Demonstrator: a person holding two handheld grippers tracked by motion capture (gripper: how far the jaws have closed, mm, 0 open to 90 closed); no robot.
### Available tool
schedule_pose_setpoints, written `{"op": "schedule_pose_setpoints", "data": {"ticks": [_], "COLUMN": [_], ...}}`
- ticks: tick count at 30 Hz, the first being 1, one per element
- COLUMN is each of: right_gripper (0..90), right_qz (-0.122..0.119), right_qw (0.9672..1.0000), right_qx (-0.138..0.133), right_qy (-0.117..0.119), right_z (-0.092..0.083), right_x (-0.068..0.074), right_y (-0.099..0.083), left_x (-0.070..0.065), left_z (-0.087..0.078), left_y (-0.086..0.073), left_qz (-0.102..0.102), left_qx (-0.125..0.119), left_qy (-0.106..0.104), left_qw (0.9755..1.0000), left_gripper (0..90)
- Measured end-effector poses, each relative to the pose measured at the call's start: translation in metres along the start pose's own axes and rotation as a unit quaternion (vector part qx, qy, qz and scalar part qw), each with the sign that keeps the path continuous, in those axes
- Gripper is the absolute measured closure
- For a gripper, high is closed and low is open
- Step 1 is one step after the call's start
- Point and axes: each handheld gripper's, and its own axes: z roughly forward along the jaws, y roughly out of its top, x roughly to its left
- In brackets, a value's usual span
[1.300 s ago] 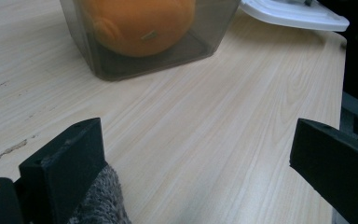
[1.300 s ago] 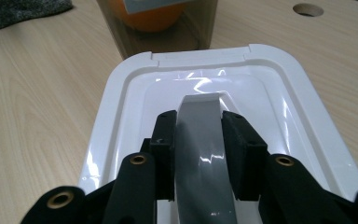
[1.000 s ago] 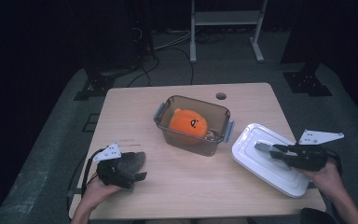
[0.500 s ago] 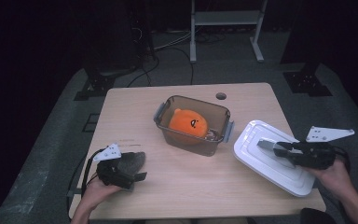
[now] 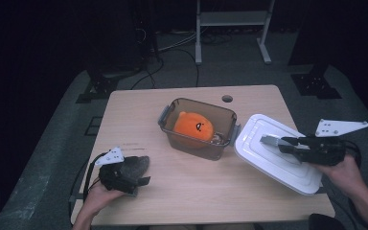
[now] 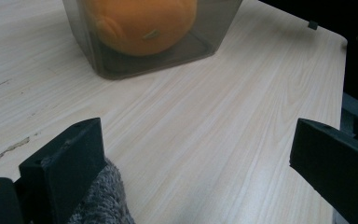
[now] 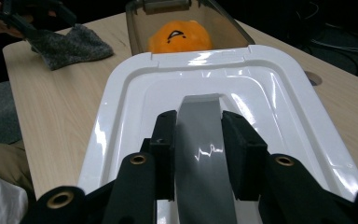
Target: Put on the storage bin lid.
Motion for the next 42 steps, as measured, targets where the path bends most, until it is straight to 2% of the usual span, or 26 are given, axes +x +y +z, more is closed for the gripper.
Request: {"op": "schedule_pose_setpoints", "data": {"ticks": [7, 24, 42], "right_gripper": [65.8, 65.8, 65.8], "right_qz": [-0.018, -0.039, -0.05], "right_qw": [0.9997, 0.9985, 0.9968], "right_qx": [-0.005, -0.005, -0.001], "right_qy": [0.013, 0.04, 0.062], "right_z": [0.01, 0.042, 0.085], "right_x": [0.003, 0.005, 0.009], "right_y": [0.023, 0.064, 0.092], "left_x": [0.0, 0.0, -0.001], "left_z": [0.0, 0.0, -0.001], "left_y": [0.0, 0.0, 0.0], "left_qz": [0.0, 0.002, 0.001], "left_qx": [0.0, 0.0, 0.001], "left_qy": [-0.001, -0.002, -0.005], "left_qw": [1.0, 1.0, 1.0], "left_gripper": [2.5, 2.6, 2.5]}}
